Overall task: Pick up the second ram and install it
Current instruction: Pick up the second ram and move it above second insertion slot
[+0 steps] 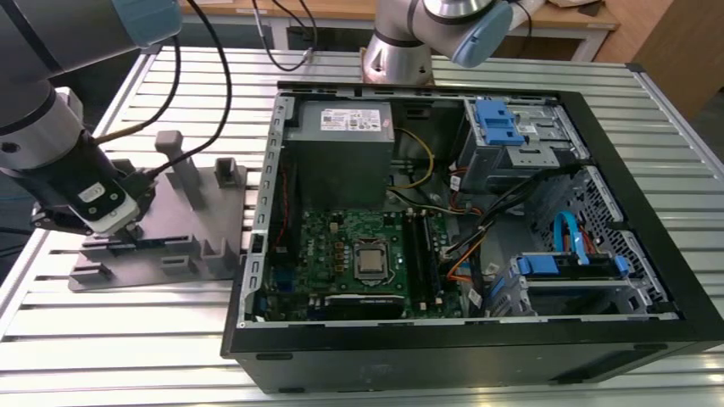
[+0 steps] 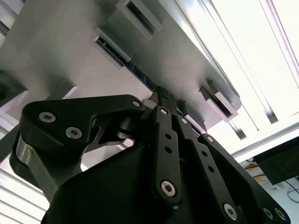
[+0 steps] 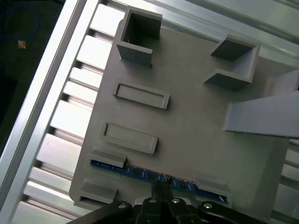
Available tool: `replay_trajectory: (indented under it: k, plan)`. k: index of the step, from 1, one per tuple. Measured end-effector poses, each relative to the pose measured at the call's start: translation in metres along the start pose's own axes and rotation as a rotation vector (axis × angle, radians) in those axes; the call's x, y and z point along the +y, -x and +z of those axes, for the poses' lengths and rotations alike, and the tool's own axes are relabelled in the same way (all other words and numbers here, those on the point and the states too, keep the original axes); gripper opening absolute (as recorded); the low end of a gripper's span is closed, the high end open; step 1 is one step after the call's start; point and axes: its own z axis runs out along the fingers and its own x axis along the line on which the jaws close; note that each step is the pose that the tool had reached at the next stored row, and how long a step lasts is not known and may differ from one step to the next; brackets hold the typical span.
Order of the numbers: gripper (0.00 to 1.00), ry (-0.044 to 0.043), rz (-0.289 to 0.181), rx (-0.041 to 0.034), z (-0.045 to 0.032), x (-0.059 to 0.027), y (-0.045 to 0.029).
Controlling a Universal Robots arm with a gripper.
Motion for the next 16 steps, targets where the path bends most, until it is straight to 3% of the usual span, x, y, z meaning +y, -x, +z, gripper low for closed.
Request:
replay_trajectory:
  k: [16]
  plan:
    - [0.07,0.0035,-0.147,0.0065,0.0,0.0,0.0]
